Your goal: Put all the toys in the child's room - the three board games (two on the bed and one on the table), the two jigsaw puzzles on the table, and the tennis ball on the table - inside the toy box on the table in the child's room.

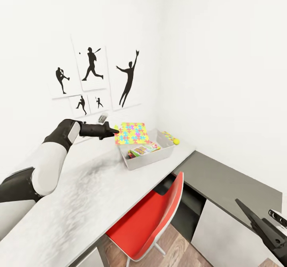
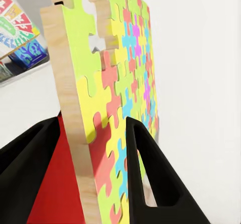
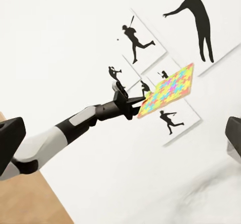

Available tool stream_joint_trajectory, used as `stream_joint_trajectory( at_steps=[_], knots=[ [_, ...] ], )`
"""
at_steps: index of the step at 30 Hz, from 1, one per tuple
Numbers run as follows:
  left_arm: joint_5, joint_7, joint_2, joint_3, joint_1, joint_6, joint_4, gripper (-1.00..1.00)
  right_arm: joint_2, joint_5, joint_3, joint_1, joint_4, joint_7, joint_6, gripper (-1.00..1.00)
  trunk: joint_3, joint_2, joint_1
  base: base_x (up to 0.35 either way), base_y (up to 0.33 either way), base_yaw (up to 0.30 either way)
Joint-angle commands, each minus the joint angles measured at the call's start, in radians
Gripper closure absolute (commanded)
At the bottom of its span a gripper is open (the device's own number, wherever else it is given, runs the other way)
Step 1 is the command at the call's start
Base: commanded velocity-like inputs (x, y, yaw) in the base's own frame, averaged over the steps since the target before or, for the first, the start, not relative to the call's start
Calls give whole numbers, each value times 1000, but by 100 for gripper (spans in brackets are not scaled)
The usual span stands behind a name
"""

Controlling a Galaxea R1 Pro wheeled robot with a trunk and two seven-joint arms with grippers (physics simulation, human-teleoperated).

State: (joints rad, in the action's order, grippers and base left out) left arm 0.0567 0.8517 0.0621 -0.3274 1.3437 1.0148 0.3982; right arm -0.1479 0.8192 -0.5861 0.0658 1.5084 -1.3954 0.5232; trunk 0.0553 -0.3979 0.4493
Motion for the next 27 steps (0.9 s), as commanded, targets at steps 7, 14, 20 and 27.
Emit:
stream_joint_trajectory(
  at_steps=[7,14,20,27],
  knots=[
    [2,4,-1,-12,3,4,-1,100,-7,1,0,-7,47,23,99,-100,2,-2,1,0,0,0],
    [2,3,-6,-13,3,3,-1,100,-104,0,109,-494,48,765,515,-100,2,-2,1,0,0,0],
    [2,6,-5,-13,3,-4,0,100,-115,16,284,-594,-39,1005,524,-100,2,-2,1,0,0,0],
    [2,4,-7,-12,3,-35,2,100,-113,17,290,-595,-7,1011,524,-100,2,-2,1,26,-38,0]
  ],
)
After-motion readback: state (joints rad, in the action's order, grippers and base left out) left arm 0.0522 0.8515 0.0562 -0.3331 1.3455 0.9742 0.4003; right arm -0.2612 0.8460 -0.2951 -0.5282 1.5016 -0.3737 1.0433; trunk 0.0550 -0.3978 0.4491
